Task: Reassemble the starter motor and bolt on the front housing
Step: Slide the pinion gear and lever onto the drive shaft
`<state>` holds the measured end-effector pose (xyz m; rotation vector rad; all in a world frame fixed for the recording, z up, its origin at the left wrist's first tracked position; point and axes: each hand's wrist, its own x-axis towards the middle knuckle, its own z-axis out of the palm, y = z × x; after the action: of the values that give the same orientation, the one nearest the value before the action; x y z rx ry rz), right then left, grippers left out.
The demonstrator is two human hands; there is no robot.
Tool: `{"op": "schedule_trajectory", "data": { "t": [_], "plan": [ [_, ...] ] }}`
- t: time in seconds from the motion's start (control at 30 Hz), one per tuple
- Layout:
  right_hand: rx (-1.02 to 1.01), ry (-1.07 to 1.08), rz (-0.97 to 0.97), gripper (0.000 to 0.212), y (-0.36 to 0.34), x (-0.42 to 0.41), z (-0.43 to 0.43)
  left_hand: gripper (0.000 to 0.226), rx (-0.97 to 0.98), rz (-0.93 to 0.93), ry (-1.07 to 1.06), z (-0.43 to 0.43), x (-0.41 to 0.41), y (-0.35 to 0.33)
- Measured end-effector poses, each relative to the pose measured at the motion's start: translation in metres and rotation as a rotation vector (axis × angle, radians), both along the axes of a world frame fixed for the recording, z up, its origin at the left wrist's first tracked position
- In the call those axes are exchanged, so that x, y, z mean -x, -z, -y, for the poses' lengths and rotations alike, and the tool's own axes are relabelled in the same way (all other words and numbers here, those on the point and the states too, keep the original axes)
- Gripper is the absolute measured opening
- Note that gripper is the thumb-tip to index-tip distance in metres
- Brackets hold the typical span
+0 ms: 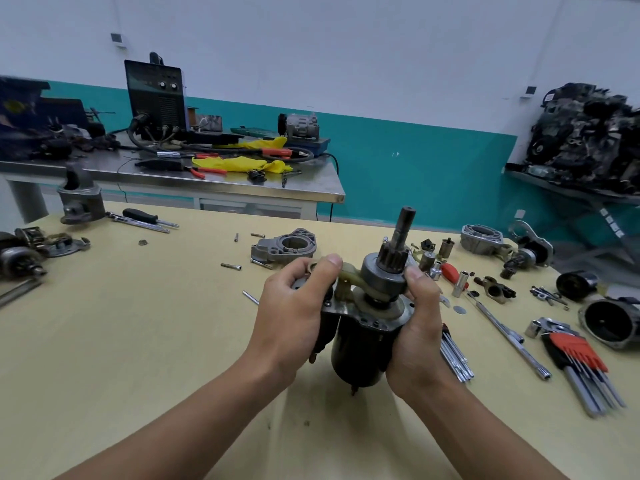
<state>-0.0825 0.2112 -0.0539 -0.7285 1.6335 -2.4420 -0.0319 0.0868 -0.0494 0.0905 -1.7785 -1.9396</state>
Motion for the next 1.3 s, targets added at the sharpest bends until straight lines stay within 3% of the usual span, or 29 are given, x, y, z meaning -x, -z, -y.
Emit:
{"op": "schedule_trajectory", "data": {
  "t": [0.17,0.3,0.4,0.47,0.53,0.6,0.73,0.8,0.97,1.07,1.23,1.3],
  "plan": [
    [0.029,0.032,0.014,0.057,0.000,0.000,0.000,0.046,0.004,0.013,0.013,0.001,-0.001,-0.003],
    [0.025,0.029,0.023,0.064,0.003,0.001,-0.004,0.064,0.094,0.121,0.320,0.028,0.007,-0.012],
    [-0.034,0.061,0.004,0.059,0.002,0.001,-0.003,0.073,0.227,0.181,0.173,0.078,0.051,-0.033],
    [-0.049,0.081,-0.002,0.057,0.002,0.001,-0.003,0.077,0.649,0.297,-0.022,0.113,0.091,-0.039],
    [-0.030,0.083,-0.008,0.064,0.003,0.003,-0.003,0.105,1.160,0.505,-0.121,0.141,0.130,-0.031],
    [-0.020,0.083,-0.014,0.074,0.005,0.004,-0.004,0.125,1.359,0.639,-0.078,0.155,0.160,-0.017],
    [0.017,0.071,-0.001,0.069,0.011,0.009,-0.007,0.147,1.234,0.714,0.122,0.157,0.193,-0.003],
    [0.020,0.055,0.016,0.066,0.014,0.011,-0.008,0.147,1.182,0.695,0.115,0.154,0.201,0.002],
    [0.054,0.025,0.025,0.074,0.010,0.009,-0.007,0.129,1.175,0.600,-0.019,0.147,0.201,0.000],
    [0.061,0.033,0.016,0.082,0.010,0.008,-0.007,0.118,1.017,0.451,-0.036,0.140,0.179,-0.034],
    [0.034,0.049,-0.023,0.076,0.011,0.009,-0.005,0.080,0.559,0.123,0.213,0.100,0.084,-0.131],
    [0.020,0.091,-0.038,0.063,0.010,0.009,-0.003,0.064,0.509,0.090,0.381,0.074,0.042,-0.153]
  ]
}}
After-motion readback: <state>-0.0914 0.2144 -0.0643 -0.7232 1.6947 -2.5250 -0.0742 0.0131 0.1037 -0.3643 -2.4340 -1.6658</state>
